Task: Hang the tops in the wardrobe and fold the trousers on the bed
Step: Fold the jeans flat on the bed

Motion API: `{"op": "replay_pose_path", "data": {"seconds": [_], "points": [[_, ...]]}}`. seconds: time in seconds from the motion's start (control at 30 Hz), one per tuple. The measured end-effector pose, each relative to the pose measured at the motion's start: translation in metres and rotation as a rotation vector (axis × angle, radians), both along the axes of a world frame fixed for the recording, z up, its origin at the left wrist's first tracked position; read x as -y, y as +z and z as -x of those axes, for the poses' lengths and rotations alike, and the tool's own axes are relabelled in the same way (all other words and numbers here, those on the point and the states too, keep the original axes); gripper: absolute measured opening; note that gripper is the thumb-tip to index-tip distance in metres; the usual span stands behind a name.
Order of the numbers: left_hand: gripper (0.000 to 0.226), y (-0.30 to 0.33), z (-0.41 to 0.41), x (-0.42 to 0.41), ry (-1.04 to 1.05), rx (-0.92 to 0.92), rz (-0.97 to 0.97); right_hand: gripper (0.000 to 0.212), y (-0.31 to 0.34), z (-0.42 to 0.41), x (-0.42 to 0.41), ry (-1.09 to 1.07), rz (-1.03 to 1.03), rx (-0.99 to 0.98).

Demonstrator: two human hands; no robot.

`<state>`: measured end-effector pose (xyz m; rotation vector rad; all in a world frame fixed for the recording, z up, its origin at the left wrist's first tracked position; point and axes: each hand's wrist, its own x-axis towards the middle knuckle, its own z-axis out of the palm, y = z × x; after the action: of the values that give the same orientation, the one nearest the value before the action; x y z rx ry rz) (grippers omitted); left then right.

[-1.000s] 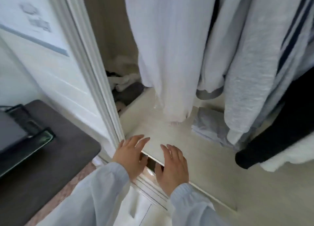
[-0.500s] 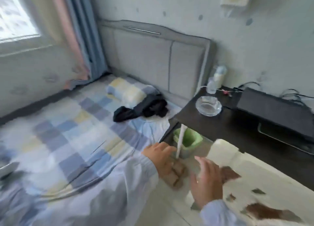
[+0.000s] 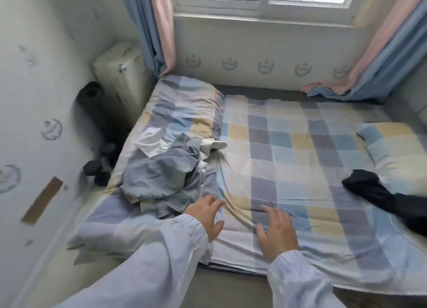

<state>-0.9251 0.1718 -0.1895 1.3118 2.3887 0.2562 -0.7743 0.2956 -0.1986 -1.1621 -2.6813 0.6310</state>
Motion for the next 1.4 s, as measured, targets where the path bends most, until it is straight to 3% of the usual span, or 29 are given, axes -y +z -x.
{"op": "replay_pose_path", "data": {"seconds": [0.2, 0.4, 0.6, 0.73, 0.9, 1.0, 1.13, 1.2, 1.27, 1.3, 1.37, 1.4], "points": [[0.049, -0.053, 0.070, 0.023, 0.217, 0.107, 0.088, 0.046, -0.039, 0.112, -0.008, 0.267, 0.057, 0.102], [0.050, -0.115, 0.143, 0.040, 0.464, 0.211, 0.257, 0.043, -0.105, 0.199, -0.016, 0.589, 0.100, 0.382], [0.046, -0.192, 0.227, 0.082, 0.629, 0.178, 0.383, 0.041, -0.178, 0.300, -0.010, 0.758, 0.024, 0.509], [0.049, -0.262, 0.280, 0.107, 0.622, 0.079, 0.473, 0.042, -0.238, 0.351, 0.002, 0.800, -0.036, 0.518], [0.072, -0.331, 0.325, 0.100, 0.450, -0.133, 0.468, 0.039, -0.310, 0.392, 0.006, 0.832, -0.154, 0.486], [0.059, -0.358, 0.348, 0.103, 0.430, -0.148, 0.496, 0.046, -0.348, 0.407, -0.003, 0.895, -0.290, 0.435], [0.036, -0.335, 0.374, 0.110, 0.783, 0.003, 0.127, 0.071, -0.361, 0.415, -0.026, 0.890, -0.440, 0.372], [0.032, -0.308, 0.385, 0.109, 0.903, 0.219, -0.202, 0.064, -0.346, 0.423, -0.029, 0.768, -0.419, 0.354], [0.026, -0.278, 0.393, 0.101, 0.897, 0.416, -0.426, 0.040, -0.320, 0.435, -0.031, 0.528, -0.247, 0.365], [0.023, -0.261, 0.396, 0.095, 0.904, 0.464, -0.473, 0.030, -0.303, 0.444, -0.033, 0.360, -0.064, 0.315], [0.017, -0.225, 0.400, 0.080, 0.939, 0.513, -0.518, 0.023, -0.262, 0.458, -0.039, 0.093, 0.334, 0.123], [0.017, -0.206, 0.401, 0.073, 0.943, 0.516, -0.528, 0.024, -0.239, 0.464, -0.045, 0.049, 0.416, 0.055]]}}
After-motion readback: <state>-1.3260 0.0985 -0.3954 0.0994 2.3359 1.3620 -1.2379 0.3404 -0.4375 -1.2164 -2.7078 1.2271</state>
